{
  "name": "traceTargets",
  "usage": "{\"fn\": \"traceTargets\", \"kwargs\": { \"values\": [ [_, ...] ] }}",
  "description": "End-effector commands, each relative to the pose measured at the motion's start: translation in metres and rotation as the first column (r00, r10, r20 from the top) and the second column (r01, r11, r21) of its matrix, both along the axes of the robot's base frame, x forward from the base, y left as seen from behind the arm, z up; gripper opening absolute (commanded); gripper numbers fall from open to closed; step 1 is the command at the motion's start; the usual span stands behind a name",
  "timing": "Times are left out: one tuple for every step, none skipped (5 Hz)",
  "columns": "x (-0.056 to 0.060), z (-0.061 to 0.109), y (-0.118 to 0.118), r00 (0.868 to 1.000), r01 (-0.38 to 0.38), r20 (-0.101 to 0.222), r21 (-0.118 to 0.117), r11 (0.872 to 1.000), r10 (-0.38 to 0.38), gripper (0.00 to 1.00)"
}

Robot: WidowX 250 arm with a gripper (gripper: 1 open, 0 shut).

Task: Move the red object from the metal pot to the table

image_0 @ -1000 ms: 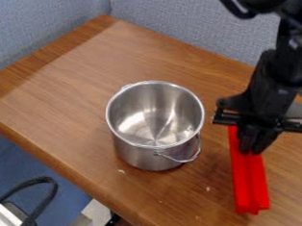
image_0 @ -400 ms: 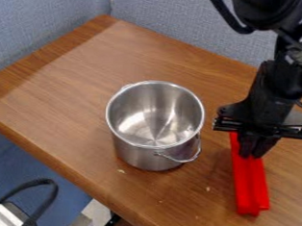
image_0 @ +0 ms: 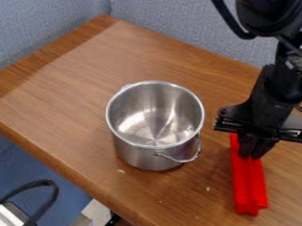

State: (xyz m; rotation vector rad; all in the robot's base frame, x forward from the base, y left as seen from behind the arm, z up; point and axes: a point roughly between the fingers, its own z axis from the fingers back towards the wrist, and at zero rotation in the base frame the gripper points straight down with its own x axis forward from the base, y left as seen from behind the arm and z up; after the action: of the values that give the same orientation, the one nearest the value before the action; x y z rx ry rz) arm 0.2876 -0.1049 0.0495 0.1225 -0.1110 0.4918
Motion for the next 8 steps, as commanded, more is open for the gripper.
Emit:
{"fn": "traceTargets", "kwargs": {
  "values": [
    [0.007, 0.008, 0.004, 0.999, 0.019, 0.029, 0.009, 1.0, -0.019, 1.0],
    [0.006, 0.009, 0.006, 0.999, 0.03, 0.025, 0.02, 0.999, -0.031, 1.0],
    [0.0, 0.015, 0.009, 0.998, 0.064, 0.023, 0.021, 0.998, -0.065, 1.0],
    [-0.006, 0.023, 0.012, 0.996, 0.086, 0.021, 0.018, 0.996, -0.086, 0.0],
    [-0.005, 0.034, 0.018, 0.997, 0.076, 0.02, 0.013, 0.997, -0.077, 0.0],
    [0.0, 0.042, 0.018, 0.995, 0.092, 0.022, 0.014, 0.996, -0.092, 0.0],
    [0.001, 0.038, 0.012, 0.991, 0.127, 0.035, 0.012, 0.992, -0.127, 0.0],
    [0.003, 0.034, 0.007, 0.988, 0.148, 0.04, 0.016, 0.989, -0.149, 0.0]
  ]
}}
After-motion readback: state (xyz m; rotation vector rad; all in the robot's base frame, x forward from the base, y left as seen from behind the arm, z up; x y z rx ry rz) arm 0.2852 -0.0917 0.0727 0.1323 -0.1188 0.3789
